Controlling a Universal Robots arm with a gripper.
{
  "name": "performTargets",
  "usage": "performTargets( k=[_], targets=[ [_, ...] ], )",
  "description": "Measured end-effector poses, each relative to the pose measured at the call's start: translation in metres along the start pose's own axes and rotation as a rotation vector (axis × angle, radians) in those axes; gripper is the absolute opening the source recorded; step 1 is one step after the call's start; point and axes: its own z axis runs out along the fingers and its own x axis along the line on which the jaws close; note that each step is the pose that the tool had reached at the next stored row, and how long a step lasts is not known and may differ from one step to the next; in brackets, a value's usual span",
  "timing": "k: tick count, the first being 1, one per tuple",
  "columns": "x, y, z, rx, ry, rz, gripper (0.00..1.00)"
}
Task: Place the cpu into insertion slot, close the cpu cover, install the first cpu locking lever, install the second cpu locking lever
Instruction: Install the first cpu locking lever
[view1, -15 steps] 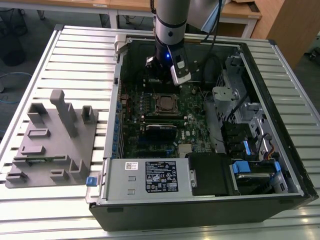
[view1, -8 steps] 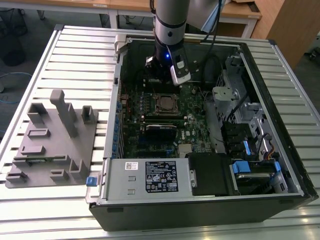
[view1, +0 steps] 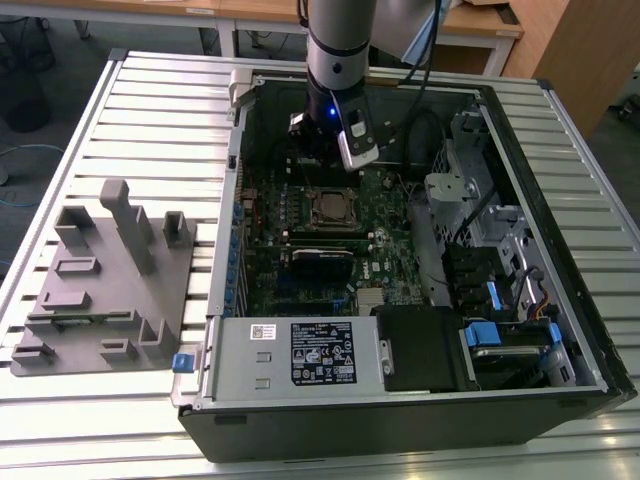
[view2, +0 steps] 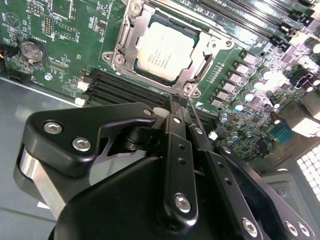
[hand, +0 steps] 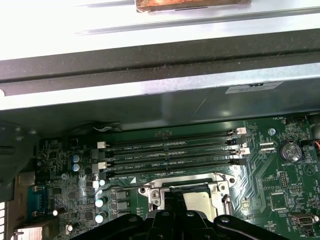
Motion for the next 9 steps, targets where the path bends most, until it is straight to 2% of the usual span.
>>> performTargets(
  k=[9],
  targets=[
    [0.0012,-0.0002,0.0000,0.0000,0.0001,0.000,0.10]
  ],
)
